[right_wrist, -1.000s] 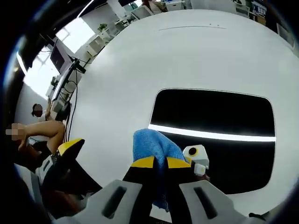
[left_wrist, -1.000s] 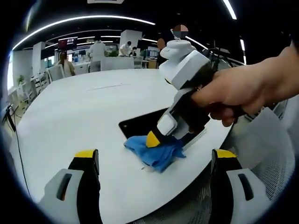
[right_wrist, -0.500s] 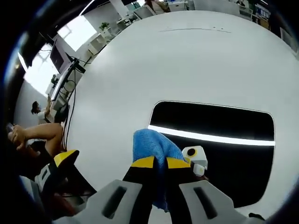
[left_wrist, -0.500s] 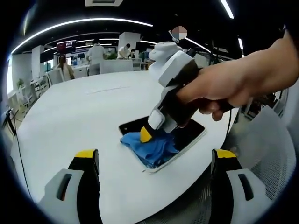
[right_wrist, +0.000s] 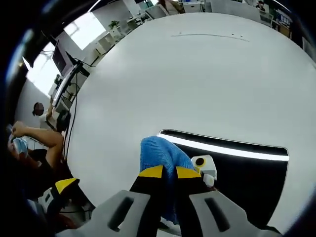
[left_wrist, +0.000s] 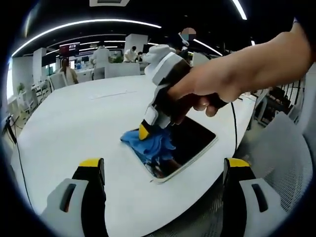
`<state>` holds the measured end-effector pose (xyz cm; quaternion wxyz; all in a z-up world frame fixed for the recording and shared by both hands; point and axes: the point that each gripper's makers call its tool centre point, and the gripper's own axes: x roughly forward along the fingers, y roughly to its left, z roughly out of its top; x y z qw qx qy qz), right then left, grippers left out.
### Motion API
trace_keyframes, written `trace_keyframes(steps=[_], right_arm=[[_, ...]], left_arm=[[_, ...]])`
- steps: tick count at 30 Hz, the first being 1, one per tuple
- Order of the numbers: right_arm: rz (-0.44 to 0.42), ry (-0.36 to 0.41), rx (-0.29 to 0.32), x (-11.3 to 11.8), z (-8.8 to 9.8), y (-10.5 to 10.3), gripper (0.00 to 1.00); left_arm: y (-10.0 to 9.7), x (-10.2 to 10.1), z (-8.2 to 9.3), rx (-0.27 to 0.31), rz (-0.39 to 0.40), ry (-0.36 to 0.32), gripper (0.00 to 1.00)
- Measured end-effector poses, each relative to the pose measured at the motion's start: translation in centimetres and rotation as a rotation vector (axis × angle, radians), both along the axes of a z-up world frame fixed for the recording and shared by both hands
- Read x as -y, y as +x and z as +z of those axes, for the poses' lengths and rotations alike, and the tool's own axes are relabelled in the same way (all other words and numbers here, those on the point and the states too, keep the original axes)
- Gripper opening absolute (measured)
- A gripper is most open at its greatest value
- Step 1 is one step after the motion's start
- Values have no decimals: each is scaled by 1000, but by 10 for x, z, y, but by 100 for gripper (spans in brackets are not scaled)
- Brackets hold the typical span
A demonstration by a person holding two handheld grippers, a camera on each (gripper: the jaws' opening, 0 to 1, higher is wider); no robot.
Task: Wipe the mirror surface with the cleaning cloth until all visible marks leave the cleaned area.
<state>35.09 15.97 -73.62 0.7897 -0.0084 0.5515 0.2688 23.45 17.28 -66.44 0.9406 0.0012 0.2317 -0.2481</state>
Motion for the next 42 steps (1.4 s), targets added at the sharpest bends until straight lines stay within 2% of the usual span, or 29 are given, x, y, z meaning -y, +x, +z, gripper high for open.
trace_keyframes(steps=[11,23,42], right_arm=[[11,7,-19,-4,0,14,2],[62,-11,12,-7,-1,29,2],[66,-13,23,-7,1,30,2]], left_arm=[[0,1,0,-3,0,-14,99],[0,-1,-1,-8,5,-2,99],[0,4,1,2,-6,-29,99]])
